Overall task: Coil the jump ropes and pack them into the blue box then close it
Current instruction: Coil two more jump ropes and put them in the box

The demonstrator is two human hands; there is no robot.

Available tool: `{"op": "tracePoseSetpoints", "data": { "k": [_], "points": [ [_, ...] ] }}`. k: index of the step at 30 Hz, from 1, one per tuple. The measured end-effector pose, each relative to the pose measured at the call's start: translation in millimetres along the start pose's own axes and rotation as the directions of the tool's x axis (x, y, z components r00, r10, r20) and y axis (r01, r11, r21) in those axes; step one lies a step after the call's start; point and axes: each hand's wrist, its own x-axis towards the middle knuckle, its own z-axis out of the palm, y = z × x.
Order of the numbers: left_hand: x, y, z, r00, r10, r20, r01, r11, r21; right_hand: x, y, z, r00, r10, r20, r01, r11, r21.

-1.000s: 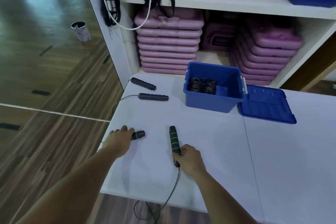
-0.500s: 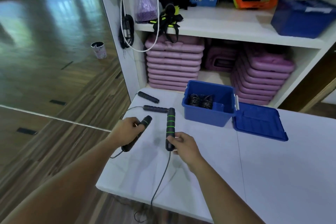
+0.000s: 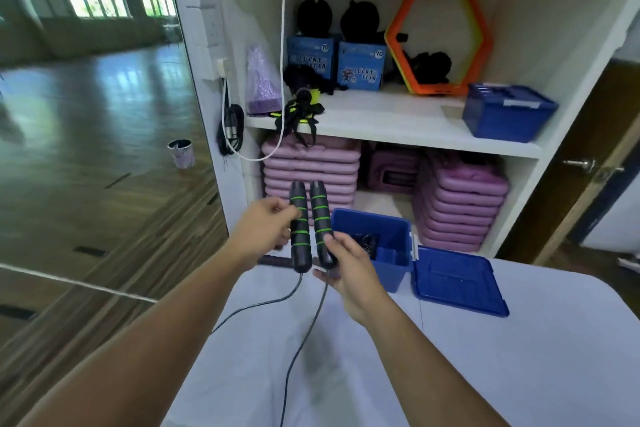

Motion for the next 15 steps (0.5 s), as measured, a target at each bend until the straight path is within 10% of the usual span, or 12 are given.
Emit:
{"op": "tracePoseSetpoints", "data": {
  "k": [15],
  "points": [
    [10.1,94.4,39.6,0.924,0.366,0.114,-0.371,0.928,0.032,-27.2,-95.2,-23.1,0.988,-0.153,0.013,0.153,0.988,0.025]
  ]
}}
